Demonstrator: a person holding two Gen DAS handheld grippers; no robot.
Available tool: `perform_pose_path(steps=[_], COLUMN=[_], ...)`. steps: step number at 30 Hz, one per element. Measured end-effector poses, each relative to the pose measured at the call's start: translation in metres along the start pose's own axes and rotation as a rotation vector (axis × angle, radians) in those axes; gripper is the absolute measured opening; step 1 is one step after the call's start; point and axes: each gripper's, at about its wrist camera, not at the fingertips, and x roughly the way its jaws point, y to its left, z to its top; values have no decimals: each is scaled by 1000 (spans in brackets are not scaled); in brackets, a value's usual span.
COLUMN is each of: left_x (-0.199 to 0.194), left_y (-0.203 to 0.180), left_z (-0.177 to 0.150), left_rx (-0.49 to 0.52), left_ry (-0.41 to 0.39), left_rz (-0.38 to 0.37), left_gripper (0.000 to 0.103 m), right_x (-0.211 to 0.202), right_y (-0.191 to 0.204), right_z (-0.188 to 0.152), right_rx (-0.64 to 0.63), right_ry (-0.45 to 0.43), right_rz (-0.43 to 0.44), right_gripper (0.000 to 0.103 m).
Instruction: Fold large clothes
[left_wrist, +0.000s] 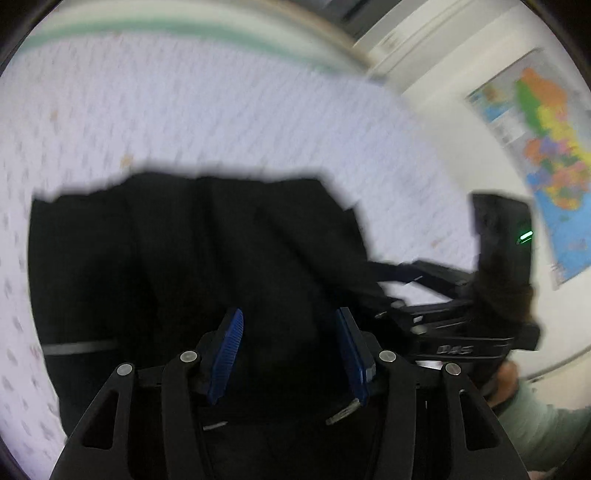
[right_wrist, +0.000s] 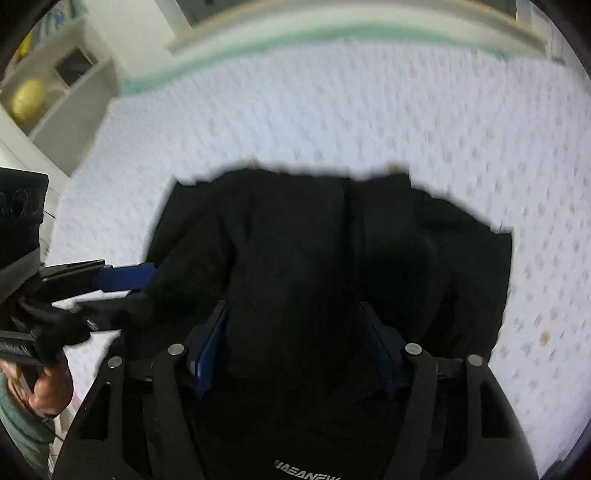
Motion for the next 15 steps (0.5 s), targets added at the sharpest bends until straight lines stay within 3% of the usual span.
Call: perform_pose_path(steps=[1,2,4,5,9,15], left_x=[21,39,64,67,59,-4], left_y=[8,18,47,50,37,5], left_z=[-8,-16,-29,-31,-33,-49], left_rx=[-27,-77,-223,-238,-154,-73], left_ry=[46,84,114,108,87,-30], left_rz=[79,130,85,79,108,63], left_gripper=[51,44,43,42,42,42], right_x=[18,39,63,65,52,-25], right_y=[23,18,13,12,9,34], right_z=[-20,-30,-47,-49,-47,-62], right_rx=[7,23,56,62,58,-83], right_ry=[36,90,125,112,88,-48], right_rz=[-10,-21,-35,-34,-20,18], right_gripper=[70,70,69,69,69,69])
